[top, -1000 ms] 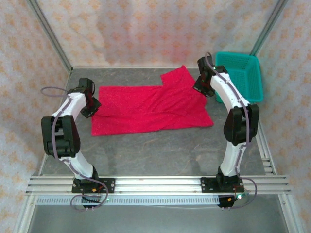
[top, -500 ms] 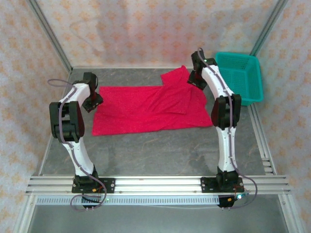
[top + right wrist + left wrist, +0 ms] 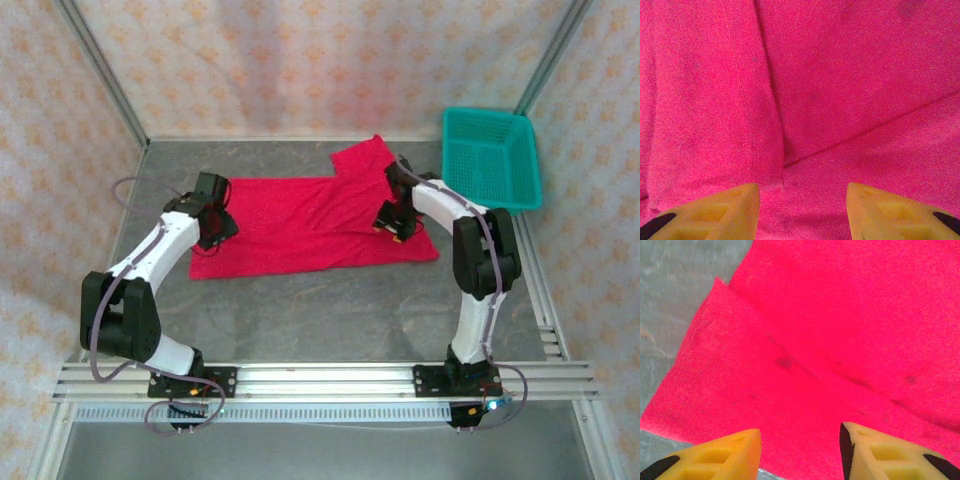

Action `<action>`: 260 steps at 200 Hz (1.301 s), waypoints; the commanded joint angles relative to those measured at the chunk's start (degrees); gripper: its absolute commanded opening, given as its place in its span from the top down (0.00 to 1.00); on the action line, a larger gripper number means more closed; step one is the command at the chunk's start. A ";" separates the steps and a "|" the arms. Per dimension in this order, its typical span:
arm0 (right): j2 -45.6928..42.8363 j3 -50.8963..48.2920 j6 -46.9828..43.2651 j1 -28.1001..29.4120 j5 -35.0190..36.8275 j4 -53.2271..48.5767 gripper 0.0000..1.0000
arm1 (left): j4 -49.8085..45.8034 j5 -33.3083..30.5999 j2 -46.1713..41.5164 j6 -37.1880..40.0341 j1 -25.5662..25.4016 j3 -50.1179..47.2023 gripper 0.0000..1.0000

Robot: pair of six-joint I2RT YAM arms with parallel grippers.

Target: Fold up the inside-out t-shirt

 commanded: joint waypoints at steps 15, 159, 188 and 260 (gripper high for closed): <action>0.84 -0.51 3.12 1.03 -0.75 5.78 0.54 | 1.45 1.05 0.25 -1.26 -0.26 0.63 0.55; 3.39 4.05 2.96 1.29 1.25 2.84 0.98 | -1.61 -0.52 -0.69 0.12 -0.35 3.40 0.58; 3.00 6.24 2.06 1.49 1.22 0.69 1.00 | -1.44 -0.44 -0.62 -0.05 -0.33 3.13 0.58; 9.47 18.17 -0.87 1.94 -2.57 7.01 1.00 | -1.37 -0.24 1.16 0.02 -0.36 3.69 0.59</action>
